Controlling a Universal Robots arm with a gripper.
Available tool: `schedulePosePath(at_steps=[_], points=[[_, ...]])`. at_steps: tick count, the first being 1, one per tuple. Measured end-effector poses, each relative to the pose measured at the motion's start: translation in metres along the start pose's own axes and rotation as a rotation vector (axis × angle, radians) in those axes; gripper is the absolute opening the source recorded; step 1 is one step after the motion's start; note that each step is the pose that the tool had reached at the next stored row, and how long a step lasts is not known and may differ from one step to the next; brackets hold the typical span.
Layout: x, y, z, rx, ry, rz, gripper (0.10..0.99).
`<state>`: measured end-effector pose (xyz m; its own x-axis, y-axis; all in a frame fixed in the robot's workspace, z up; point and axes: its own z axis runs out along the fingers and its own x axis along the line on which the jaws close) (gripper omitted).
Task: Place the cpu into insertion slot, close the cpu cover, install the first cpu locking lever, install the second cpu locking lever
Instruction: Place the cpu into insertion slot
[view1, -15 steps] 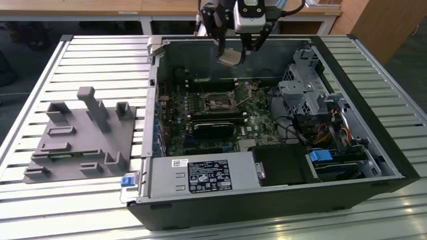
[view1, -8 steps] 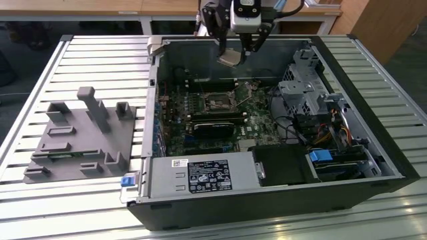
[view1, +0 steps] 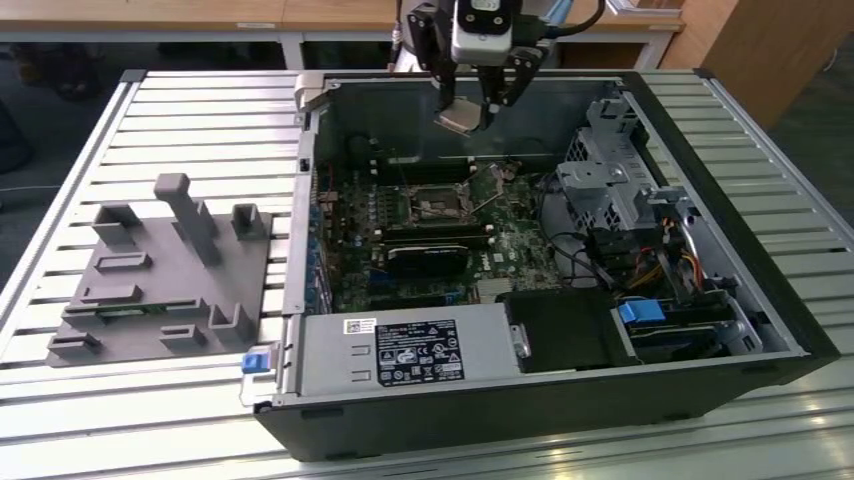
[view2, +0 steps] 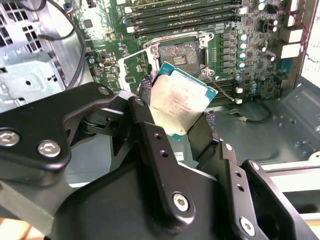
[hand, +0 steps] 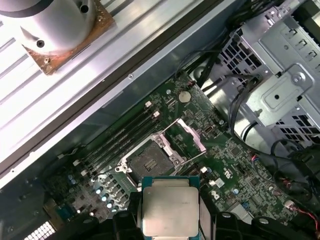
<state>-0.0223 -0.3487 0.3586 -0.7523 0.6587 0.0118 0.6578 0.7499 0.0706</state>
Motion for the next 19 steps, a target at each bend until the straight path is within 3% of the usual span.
schedulePosePath(at_steps=[19], points=[[0.0004,0.0004,0.0007,-0.002,-0.0145,0.205,0.541]])
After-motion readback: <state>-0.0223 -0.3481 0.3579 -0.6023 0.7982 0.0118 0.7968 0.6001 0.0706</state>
